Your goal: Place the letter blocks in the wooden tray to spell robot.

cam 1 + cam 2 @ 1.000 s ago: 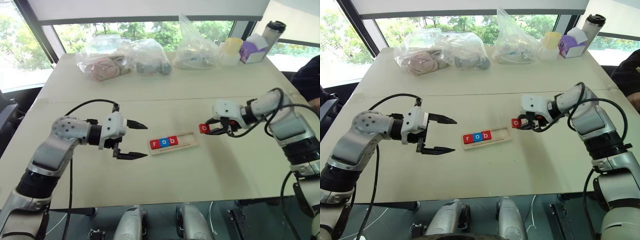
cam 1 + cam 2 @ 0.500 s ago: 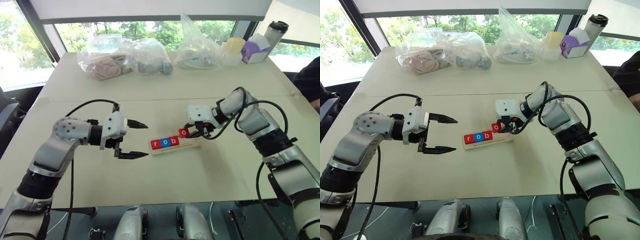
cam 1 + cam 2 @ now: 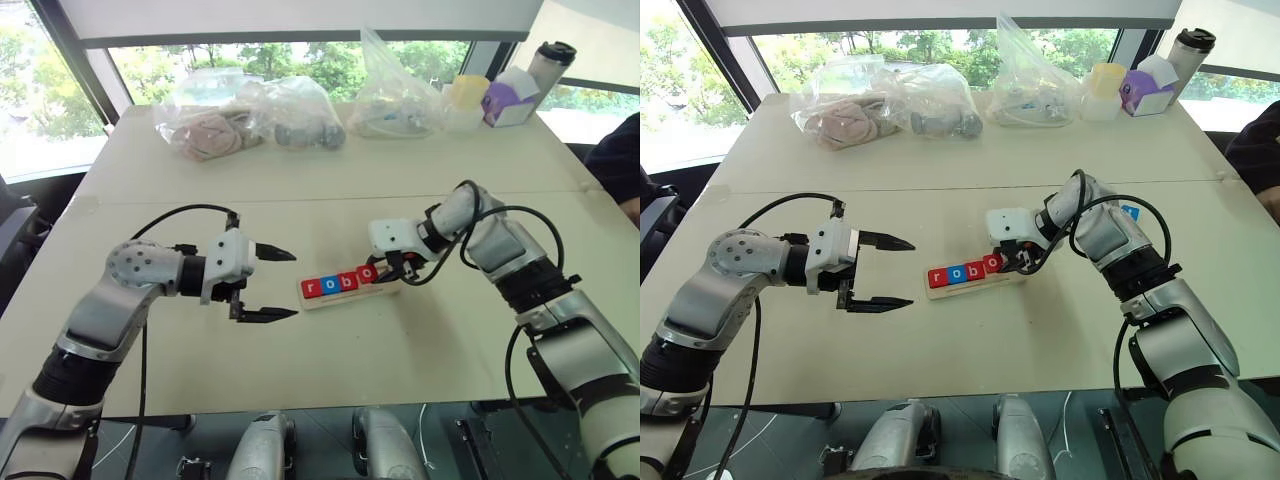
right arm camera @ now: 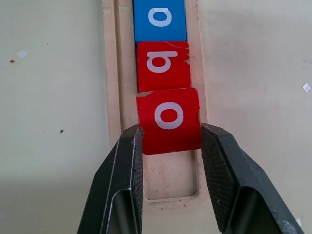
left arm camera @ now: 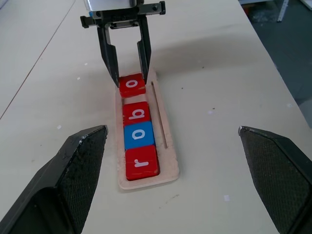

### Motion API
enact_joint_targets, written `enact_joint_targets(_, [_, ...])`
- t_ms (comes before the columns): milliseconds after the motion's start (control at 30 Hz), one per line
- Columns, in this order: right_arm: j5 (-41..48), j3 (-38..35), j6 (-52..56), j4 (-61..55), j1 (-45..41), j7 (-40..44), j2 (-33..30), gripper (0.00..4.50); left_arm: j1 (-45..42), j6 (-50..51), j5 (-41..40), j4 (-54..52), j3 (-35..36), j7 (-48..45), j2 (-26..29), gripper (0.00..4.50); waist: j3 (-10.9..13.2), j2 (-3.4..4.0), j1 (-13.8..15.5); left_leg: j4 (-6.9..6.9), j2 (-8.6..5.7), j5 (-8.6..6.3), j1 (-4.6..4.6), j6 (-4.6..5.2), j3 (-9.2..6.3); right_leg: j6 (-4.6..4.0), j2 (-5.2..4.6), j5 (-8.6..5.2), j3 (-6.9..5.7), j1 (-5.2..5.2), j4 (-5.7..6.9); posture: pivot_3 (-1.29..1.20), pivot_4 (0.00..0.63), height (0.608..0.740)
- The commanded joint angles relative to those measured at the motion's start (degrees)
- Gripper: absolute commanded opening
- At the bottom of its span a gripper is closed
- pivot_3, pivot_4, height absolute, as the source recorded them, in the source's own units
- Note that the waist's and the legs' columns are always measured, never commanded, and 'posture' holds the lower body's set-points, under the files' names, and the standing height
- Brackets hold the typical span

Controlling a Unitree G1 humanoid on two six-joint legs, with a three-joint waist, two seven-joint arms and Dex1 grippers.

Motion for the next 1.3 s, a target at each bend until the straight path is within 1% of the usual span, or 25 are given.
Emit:
enact_joint_targets(33, [-0.35, -0.51, -0.84, 0.57, -1.65, -0.21, 0.60, 1.12, -0.12, -0.23, -0.59, -1.77, 1.91, 0.46, 0.58, 4.50, 0.00, 0.00, 0.00, 0.00, 0.00, 0.00, 0.00, 0.00, 0.00, 0.00, 0.00, 0.00, 0.00, 0.00, 0.00, 0.00, 0.150, 0.740])
enact_joint_targets(367, [-1.60, -0.94, -2.44, 2.94, -1.70, -1.11, 0.95, 1.12, 0.00, -0.15, -0.76, -1.98, 1.81, 0.54, 0.93, 4.50, 0.00, 0.00, -0.03, 0.00, 0.00, 0.00, 0.00, 0.00, 0.00, 0.00, 0.00, 0.00, 0.00, 0.00, 0.00, 0.00, 0.150, 0.740])
enact_joint_targets(533, [-1.31, -1.12, -1.71, 2.00, -1.34, -1.00, 1.26, 1.12, 0.02, -0.27, -0.74, -1.96, 1.67, 0.49, 0.96, 4.50, 0.00, 0.00, -0.02, 0.00, 0.00, 0.00, 0.00, 0.00, 0.00, 0.00, 0.00, 0.00, 0.00, 0.00, 0.00, 0.00, 0.150, 0.740])
enact_joint_targets(567, [-1.16, -1.23, -1.40, 1.83, -1.36, -0.99, 1.38, 1.62, -0.02, -0.30, -0.73, -1.91, 1.64, 0.47, 0.94, 4.50, 0.00, 0.00, -0.01, 0.00, 0.00, 0.00, 0.00, 0.00, 0.00, 0.00, 0.00, 0.00, 0.00, 0.00, 0.00, 0.00, 0.150, 0.740])
enact_joint_targets(600, [-1.07, -1.30, -1.20, 1.74, -1.40, -1.00, 1.45, 2.22, -0.04, -0.30, -0.73, -1.90, 1.62, 0.47, 0.93, 4.50, 0.00, 0.00, -0.02, 0.00, 0.00, 0.00, 0.00, 0.00, 0.00, 0.00, 0.00, 0.00, 0.00, 0.00, 0.00, 0.00, 0.150, 0.740])
enact_joint_targets(633, [-0.98, -1.40, -1.03, 1.72, -1.48, -1.03, 1.53, 2.64, -0.05, -0.30, -0.75, -1.89, 1.61, 0.46, 0.91, 4.50, 0.00, 0.00, -0.02, 0.00, 0.00, 0.00, 0.00, 0.00, 0.00, 0.00, 0.00, 0.00, 0.00, 0.00, 0.00, 0.00, 0.150, 0.740])
enact_joint_targets(667, [-1.00, -1.48, -0.99, 1.84, -1.57, -1.09, 1.53, 3.17, -0.04, -0.32, -0.75, -1.87, 1.60, 0.46, 0.90, 4.50, 0.00, 0.00, -0.02, 0.00, 0.00, 0.00, 0.00, 0.00, 0.00, 0.00, 0.00, 0.00, 0.00, 0.00, 0.00, 0.00, 0.150, 0.740])
enact_joint_targets(733, [-1.10, -1.55, -0.90, 2.04, -1.64, -1.14, 1.45, 4.27, 0.00, -0.34, -0.74, -1.86, 1.59, 0.47, 0.89, 4.50, 0.00, 0.00, 0.00, 0.00, 0.00, 0.00, 0.00, 0.00, 0.00, 0.00, 0.00, 0.00, 0.00, 0.00, 0.00, 0.00, 0.150, 0.740])
enact_joint_targets(767, [-1.18, -1.55, -0.88, 1.98, -1.58, -1.07, 1.29, 4.45, 0.01, -0.31, -0.75, -1.86, 1.60, 0.50, 0.88, 4.50, 0.00, 0.00, -0.01, 0.00, 0.00, 0.00, 0.00, 0.00, 0.00, 0.00, 0.00, 0.00, 0.00, 0.00, 0.00, 0.00, 0.150, 0.740])
enact_joint_targets(967, [1.64, -3.69, 2.62, -0.90, -2.38, 0.81, 0.98, 4.45, 0.14, -0.11, -0.82, -2.08, 1.68, 0.69, 0.90, 4.50, 0.00, 0.00, -0.02, 0.00, 0.00, 0.00, 0.00, 0.00, 0.00, 0.00, 0.00, 0.00, 0.00, -0.01, 0.01, 0.00, 0.150, 0.740])
enact_joint_targets(1033, [1.96, -4.61, 2.83, -0.28, -3.24, -0.08, 1.04, 4.45, 0.19, -0.07, -0.87, -2.14, 1.69, 0.73, 0.89, 4.50, 0.00, 0.00, -0.02, 0.00, 0.00, 0.00, 0.00, 0.00, 0.00, 0.00, 0.00, 0.00, 0.00, -0.01, 0.01, 0.00, 0.150, 0.740])
enact_joint_targets(1100, [1.40, -5.45, 1.70, 1.69, -4.24, -2.73, 1.19, 4.45, 0.28, -0.11, -0.85, -2.19, 1.65, 0.77, 0.87, 4.50, 0.00, 0.00, -0.03, 0.00, 0.00, 0.00, 0.00, -0.01, 0.00, -0.01, -0.01, 0.00, 0.00, -0.01, 0.01, 0.00, 0.150, 0.740])
enact_joint_targets(1300, [-0.46, -8.63, -2.20, 12.71, -8.17, -15.18, 2.89, 4.45, 0.33, 0.06, -0.93, -2.34, 1.47, 0.81, 0.75, 4.50, 0.00, 0.00, -0.08, -0.01, 0.00, 0.00, 0.00, -0.03, 0.00, -0.10, -0.03, -0.05, 0.01, -0.02, 0.00, 0.00, 0.150, 0.740])
